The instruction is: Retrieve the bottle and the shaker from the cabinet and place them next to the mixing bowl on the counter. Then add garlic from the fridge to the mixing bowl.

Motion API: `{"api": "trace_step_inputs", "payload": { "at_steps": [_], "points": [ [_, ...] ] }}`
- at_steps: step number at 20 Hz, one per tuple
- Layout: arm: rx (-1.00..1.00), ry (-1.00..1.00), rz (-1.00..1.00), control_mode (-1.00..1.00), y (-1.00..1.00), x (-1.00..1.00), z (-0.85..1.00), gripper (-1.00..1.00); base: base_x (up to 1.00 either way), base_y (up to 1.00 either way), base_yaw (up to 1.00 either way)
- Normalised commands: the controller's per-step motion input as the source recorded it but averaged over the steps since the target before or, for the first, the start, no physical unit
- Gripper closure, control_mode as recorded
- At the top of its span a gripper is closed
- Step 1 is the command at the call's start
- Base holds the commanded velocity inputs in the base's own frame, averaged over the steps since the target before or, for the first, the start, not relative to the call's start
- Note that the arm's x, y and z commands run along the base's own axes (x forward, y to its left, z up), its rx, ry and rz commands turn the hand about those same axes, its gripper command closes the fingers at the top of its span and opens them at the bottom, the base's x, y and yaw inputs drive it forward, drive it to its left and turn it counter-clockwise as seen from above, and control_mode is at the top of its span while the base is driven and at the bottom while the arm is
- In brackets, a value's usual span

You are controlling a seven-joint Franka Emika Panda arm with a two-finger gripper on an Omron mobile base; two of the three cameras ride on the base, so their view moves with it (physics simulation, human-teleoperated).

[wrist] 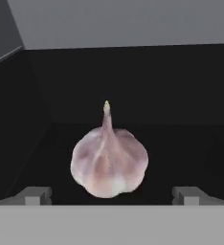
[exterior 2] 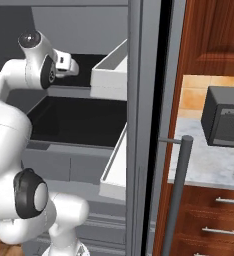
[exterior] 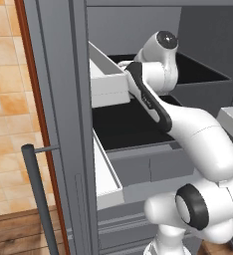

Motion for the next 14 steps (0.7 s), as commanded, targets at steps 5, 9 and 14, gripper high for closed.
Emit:
{"api": "trace_step_inputs", "payload": {
  "at_steps": [5, 9, 14],
  "points": [
    [0.0, 0.0, 0.0, -1.0, 0.11, 0.31, -0.02, -1.0, 0.0, 0.0, 0.0],
    [0.0, 0.0, 0.0, -1.0, 0.0, 0.17, 0.0, -1.0, 0.0, 0.0, 0.0],
    [0.0, 0.02, 0.0, -1.0, 0.0, 0.0, -0.07, -1.0, 0.0, 0.0, 0.0]
  ]
}}
